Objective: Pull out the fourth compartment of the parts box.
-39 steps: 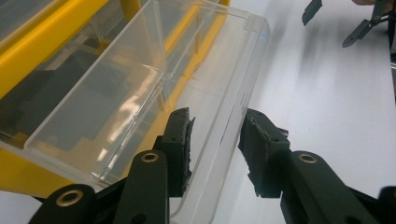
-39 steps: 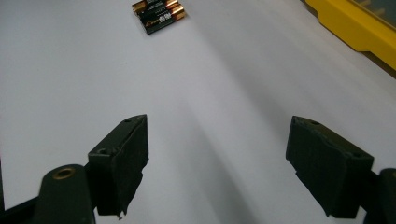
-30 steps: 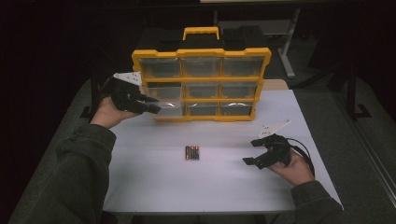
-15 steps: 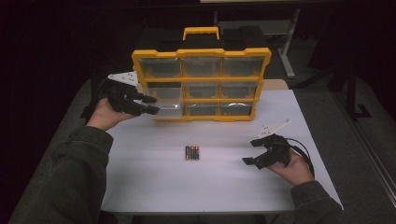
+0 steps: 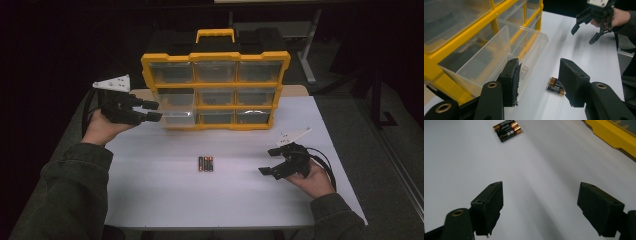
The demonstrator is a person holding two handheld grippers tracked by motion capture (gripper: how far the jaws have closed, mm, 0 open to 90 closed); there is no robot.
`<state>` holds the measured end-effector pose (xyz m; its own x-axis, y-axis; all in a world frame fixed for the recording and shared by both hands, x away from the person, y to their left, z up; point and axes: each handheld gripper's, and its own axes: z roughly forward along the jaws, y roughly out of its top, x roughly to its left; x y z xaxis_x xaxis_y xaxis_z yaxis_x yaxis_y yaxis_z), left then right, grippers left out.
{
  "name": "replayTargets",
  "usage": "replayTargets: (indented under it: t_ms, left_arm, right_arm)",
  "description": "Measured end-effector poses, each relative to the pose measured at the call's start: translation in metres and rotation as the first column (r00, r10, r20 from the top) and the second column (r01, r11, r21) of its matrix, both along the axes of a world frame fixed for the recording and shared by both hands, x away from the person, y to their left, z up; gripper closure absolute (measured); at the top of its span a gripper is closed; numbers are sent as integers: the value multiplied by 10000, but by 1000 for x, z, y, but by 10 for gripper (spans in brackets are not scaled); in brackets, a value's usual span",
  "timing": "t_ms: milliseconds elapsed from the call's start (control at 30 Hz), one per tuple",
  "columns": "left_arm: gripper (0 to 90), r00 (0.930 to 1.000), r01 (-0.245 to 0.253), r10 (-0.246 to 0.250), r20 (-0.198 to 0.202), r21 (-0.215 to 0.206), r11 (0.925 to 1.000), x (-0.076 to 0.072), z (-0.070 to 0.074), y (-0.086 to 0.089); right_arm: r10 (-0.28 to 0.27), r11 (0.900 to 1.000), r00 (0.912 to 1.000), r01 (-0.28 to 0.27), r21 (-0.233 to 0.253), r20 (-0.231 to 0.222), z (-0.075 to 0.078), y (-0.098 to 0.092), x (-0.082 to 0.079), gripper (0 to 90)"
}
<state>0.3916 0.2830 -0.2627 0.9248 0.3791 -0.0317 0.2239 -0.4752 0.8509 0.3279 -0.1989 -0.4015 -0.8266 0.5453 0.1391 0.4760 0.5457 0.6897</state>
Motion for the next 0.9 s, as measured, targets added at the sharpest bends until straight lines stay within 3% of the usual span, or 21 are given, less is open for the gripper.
replayTargets:
  t_ms: [67, 333, 533, 900]
  left_arm:
    - [503, 10000, -85, 85, 5, -134, 9999, -4, -1, 3]
    - [464, 9997, -232, 232, 51, -16, 9997, -21, -6, 4]
    - [443, 9993, -373, 375, 51, -332, 9988, -38, -18, 7]
    - [401, 9982, -575, 575, -142, -25, 9983, -52, -41, 8]
  right_arm:
    - [4, 10000, 10000, -4, 0, -19, 0, 0, 0, 198]
    - [6, 10000, 10000, -6, 80, 42, 0, -1, 0, 196]
    - [19, 10000, 10000, -19, 67, 42, 0, -1, -1, 196]
    - [-14, 10000, 10000, 14, 53, -7, -1, -1, -1, 196]
